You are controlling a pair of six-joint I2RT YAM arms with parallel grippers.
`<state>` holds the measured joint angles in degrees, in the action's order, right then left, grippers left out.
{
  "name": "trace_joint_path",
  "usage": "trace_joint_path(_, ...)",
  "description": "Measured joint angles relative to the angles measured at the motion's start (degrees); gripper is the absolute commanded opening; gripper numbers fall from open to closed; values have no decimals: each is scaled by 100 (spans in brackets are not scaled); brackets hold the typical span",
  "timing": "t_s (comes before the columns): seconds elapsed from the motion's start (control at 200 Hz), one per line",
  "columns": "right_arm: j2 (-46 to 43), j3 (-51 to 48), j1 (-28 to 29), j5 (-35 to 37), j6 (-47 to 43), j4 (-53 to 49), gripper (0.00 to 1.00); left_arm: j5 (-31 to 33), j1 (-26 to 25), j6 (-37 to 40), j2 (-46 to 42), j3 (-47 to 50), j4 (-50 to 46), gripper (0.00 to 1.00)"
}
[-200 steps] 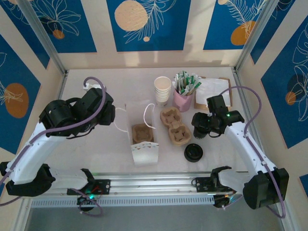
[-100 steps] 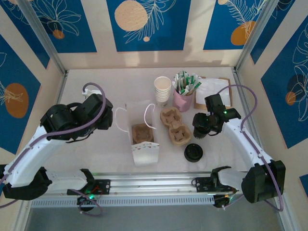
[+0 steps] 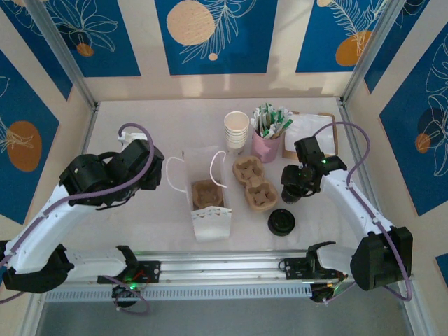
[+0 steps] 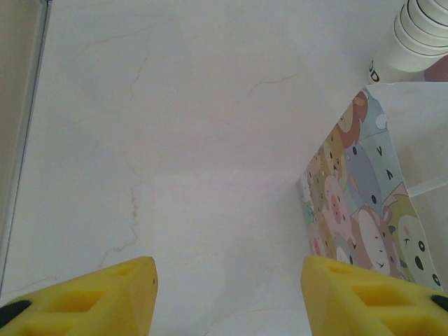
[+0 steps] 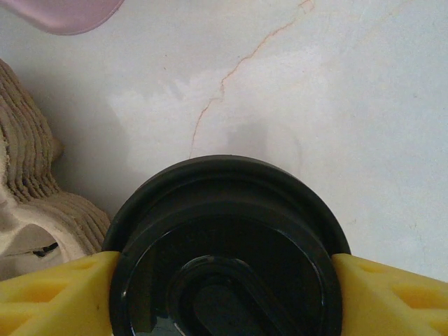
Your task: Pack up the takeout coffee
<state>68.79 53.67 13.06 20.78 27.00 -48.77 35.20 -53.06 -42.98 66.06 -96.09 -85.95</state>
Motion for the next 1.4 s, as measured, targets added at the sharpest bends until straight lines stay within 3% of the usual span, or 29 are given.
trace_joint_path(0.215, 0, 28, 0, -9, -2, -42, 71, 48, 44, 9, -2, -13, 33, 58)
trace_joint_path(0.345, 0, 105, 11, -22, -2, -201, 69, -15, 361, 144, 13, -111, 122, 58)
trace_joint_path(0.51, -111, 450, 116, -24, -85, -503, 67, -481, 1294, 463, 396, -649, 280, 61)
trace_joint_path(0.72, -616, 1255, 413, -46, -258, -975, 65, -1558, 2962, 669, 793, -636, 990, 61)
trace_joint_path(0.86, -898, 1961, 691, -160, -354, -1388, 62, -2629, 4002, 581, 459, 380, 1611, 57)
trace_joint_path(0.94, -1060, 2356, 911, -280, -367, -1572, 61, -3060, 4260, 533, 181, 1132, 1838, 56)
trace_joint_path(1.221, -1198, 3646, 2072, -334, -326, -1862, 59, -4533, 4297, 264, -1279, 3753, 2820, 49)
trace_joint_path(1.401, -1001, 4251, 2702, -286, -236, -1810, 58, -5191, 3901, -334, -2063, 5281, 3615, 47)
